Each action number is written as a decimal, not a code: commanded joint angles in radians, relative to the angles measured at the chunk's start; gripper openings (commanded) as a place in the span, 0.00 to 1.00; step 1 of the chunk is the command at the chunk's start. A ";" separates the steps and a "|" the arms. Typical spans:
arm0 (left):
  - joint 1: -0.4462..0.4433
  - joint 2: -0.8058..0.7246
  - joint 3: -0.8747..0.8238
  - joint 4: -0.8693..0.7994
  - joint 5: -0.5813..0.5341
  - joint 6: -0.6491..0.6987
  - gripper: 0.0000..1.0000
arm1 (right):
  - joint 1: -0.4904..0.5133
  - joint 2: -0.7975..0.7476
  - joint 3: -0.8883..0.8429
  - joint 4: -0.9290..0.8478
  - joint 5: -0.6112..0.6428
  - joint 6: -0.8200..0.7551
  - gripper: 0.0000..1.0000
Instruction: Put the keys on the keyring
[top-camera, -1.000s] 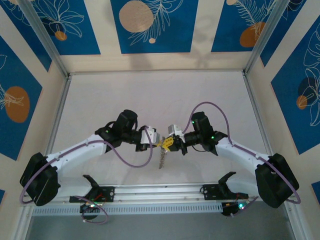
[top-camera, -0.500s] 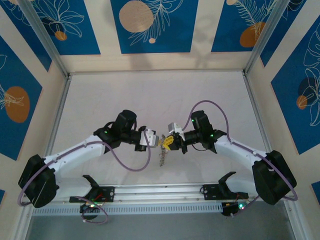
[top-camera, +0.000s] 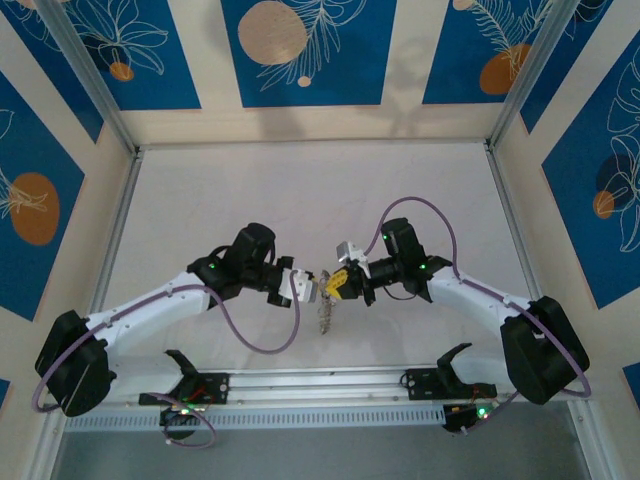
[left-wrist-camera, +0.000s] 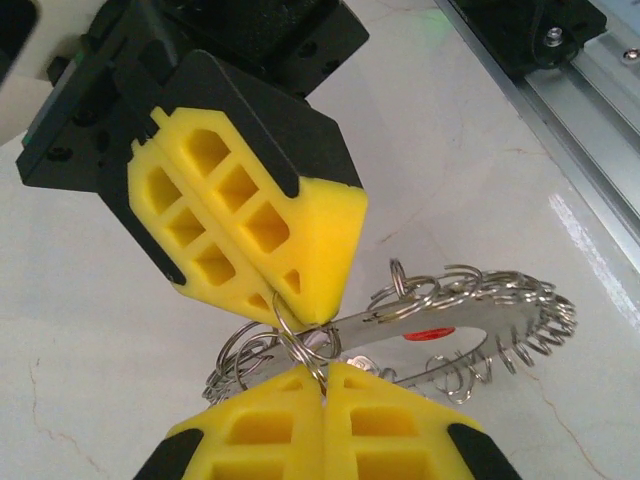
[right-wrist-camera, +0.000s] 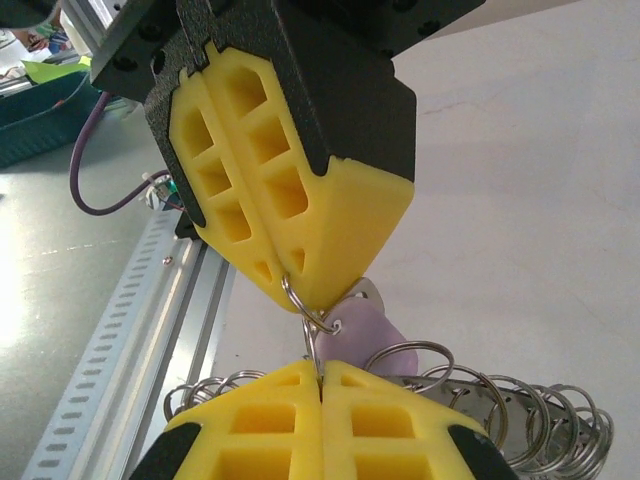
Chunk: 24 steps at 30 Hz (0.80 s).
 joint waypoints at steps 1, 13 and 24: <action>-0.027 -0.006 0.018 -0.083 0.009 0.068 0.00 | -0.016 0.002 0.034 0.035 -0.043 0.029 0.00; -0.060 0.005 0.014 -0.073 -0.053 0.108 0.00 | -0.033 0.025 0.036 0.072 -0.077 0.079 0.00; -0.078 0.006 -0.009 -0.014 -0.085 0.099 0.00 | -0.031 0.049 0.007 0.183 -0.102 0.171 0.00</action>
